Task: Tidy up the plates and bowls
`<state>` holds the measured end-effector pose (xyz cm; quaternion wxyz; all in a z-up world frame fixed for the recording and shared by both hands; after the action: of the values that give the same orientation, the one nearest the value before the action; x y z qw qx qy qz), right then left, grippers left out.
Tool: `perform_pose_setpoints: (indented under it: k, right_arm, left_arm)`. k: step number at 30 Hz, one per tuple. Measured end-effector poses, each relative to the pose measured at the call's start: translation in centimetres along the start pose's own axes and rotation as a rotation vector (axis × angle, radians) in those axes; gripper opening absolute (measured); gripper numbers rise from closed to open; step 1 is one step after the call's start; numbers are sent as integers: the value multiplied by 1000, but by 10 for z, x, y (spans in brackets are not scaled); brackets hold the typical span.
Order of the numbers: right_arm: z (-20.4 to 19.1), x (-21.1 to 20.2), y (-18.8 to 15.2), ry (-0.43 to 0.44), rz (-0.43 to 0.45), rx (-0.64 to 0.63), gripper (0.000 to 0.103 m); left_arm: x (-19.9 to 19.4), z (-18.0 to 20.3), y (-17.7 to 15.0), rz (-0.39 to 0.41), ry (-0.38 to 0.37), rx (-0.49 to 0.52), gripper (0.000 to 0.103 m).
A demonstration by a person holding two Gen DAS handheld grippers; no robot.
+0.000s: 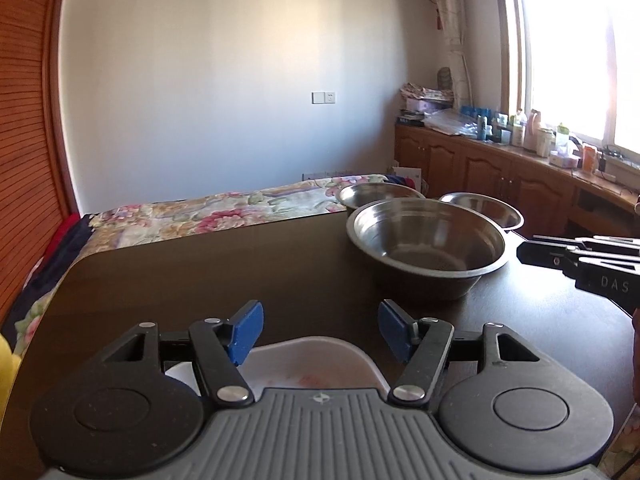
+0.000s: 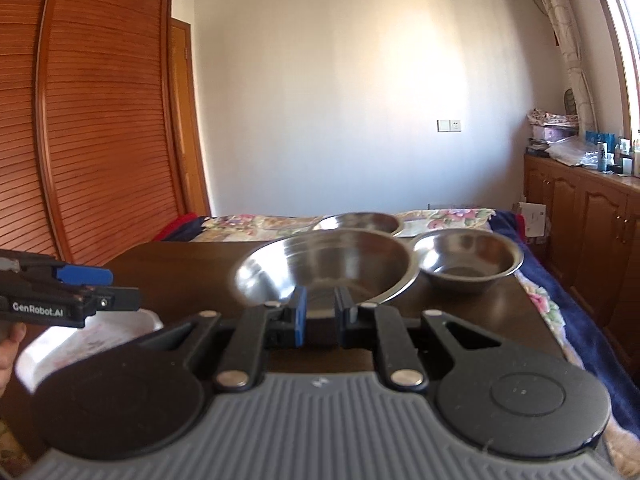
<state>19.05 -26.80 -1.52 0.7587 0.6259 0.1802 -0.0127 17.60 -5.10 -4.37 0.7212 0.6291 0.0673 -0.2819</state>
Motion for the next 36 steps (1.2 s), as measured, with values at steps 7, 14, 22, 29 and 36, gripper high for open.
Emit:
perform_pose_setpoints:
  k: [7, 14, 22, 29, 36]
  right_arm:
    - [30, 17, 1, -7, 3, 5, 45]
    - [45, 35, -1, 0, -3, 5, 48]
    - [50, 51, -6, 33, -43, 24, 48]
    - [50, 59, -13, 81, -77, 65, 48]
    - [50, 65, -13, 110, -91, 94, 48]
  left_arm:
    - [25, 19, 8, -16, -3, 26, 80]
    - [44, 34, 22, -16, -13, 29, 87]
    - [64, 44, 26, -46, -26, 19, 86]
    - [84, 40, 24, -113, -32, -49, 77]
    - [94, 41, 24, -146, -42, -77, 67]
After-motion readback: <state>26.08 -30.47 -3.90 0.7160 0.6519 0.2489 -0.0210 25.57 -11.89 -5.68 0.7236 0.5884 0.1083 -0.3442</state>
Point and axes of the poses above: each gripper's, at about its wrist camera, not at the fingertips, and x roughly the way its jaws point, z to its right, y to its top, the point moved 7 cm from there along x, roughly the way its jaws point, and after that the axes turned 15 degrees about -x, right-handed, at the moved point
